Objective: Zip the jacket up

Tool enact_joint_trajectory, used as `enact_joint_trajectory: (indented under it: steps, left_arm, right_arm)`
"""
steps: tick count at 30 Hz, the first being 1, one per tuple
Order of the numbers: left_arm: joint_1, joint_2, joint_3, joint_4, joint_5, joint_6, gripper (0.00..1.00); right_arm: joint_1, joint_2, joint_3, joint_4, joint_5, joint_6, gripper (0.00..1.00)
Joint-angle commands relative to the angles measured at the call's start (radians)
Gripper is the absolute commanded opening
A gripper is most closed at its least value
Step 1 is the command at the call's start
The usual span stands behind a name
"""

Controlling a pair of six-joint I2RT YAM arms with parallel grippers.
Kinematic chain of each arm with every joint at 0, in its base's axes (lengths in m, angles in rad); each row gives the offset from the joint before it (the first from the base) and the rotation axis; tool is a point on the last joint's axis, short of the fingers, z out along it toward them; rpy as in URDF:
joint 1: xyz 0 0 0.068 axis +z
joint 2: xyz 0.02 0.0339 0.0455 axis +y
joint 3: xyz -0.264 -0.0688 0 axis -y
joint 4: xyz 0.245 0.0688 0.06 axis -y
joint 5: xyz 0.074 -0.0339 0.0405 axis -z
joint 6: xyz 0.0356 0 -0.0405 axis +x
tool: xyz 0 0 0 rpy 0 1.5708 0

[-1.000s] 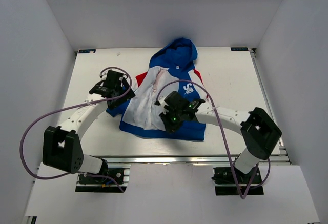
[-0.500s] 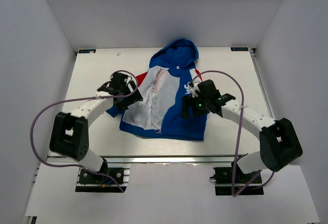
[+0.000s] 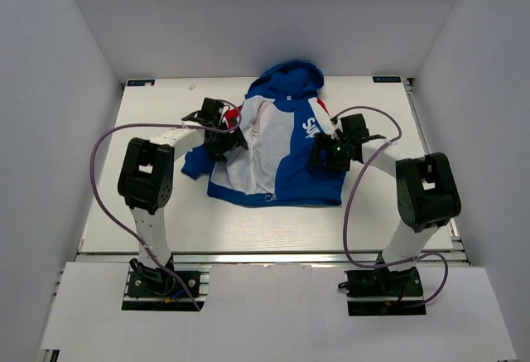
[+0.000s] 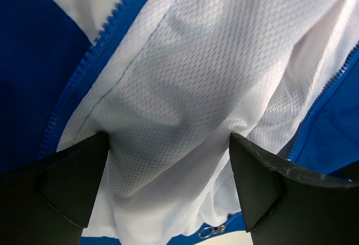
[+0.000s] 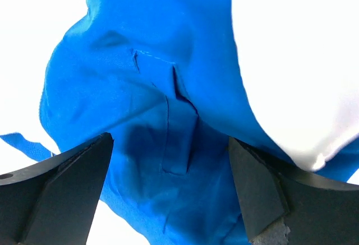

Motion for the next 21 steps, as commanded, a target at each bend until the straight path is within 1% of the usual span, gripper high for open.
enact_joint_trajectory:
  steps: [1,2,4,5,7,8,9,11,12,13,18,21]
  left_arm:
    - [-0.004,0.054,0.098,-0.025,-0.003,0.044,0.98]
    - [-0.007,0.043,0.129,-0.042,-0.006,0.050,0.98]
    - [-0.017,0.005,0.123,-0.045,-0.052,0.056,0.98]
    - [-0.022,-0.023,0.111,-0.050,-0.066,0.059,0.98]
    - [-0.033,-0.107,0.057,-0.065,-0.117,0.056,0.98]
    - [-0.036,-0.138,0.034,-0.091,-0.133,0.053,0.98]
    - [-0.040,-0.199,-0.016,-0.108,-0.185,0.035,0.98]
    - [-0.047,-0.259,-0.075,-0.149,-0.218,0.021,0.98]
    - [-0.050,-0.316,-0.134,-0.165,-0.233,0.002,0.98]
    - [-0.054,-0.368,-0.190,-0.204,-0.274,-0.014,0.98]
    - [-0.060,-0.462,-0.328,-0.229,-0.350,-0.064,0.98]
    - [-0.060,-0.445,-0.362,-0.217,-0.361,-0.076,0.98]
  right_arm:
    - [-0.040,0.065,0.087,0.037,0.047,-0.056,0.89]
    - [-0.038,0.044,0.101,0.035,0.040,-0.065,0.89]
    - [-0.038,-0.001,0.089,0.050,-0.003,-0.073,0.89]
    - [-0.040,-0.053,0.079,0.055,-0.014,-0.077,0.89]
    - [-0.038,-0.111,0.034,0.054,-0.026,-0.077,0.89]
    - [-0.038,-0.168,0.017,0.046,-0.031,-0.077,0.89]
    - [-0.038,-0.196,-0.013,0.040,-0.035,-0.076,0.89]
    - [-0.040,-0.271,-0.047,0.023,-0.043,-0.071,0.89]
    - [-0.040,-0.292,-0.063,0.014,-0.046,-0.071,0.89]
    - [-0.040,-0.355,-0.105,0.002,-0.049,-0.070,0.89]
    - [-0.040,-0.417,-0.162,-0.014,-0.055,-0.064,0.90]
    - [-0.038,-0.437,-0.181,-0.012,-0.080,-0.061,0.89]
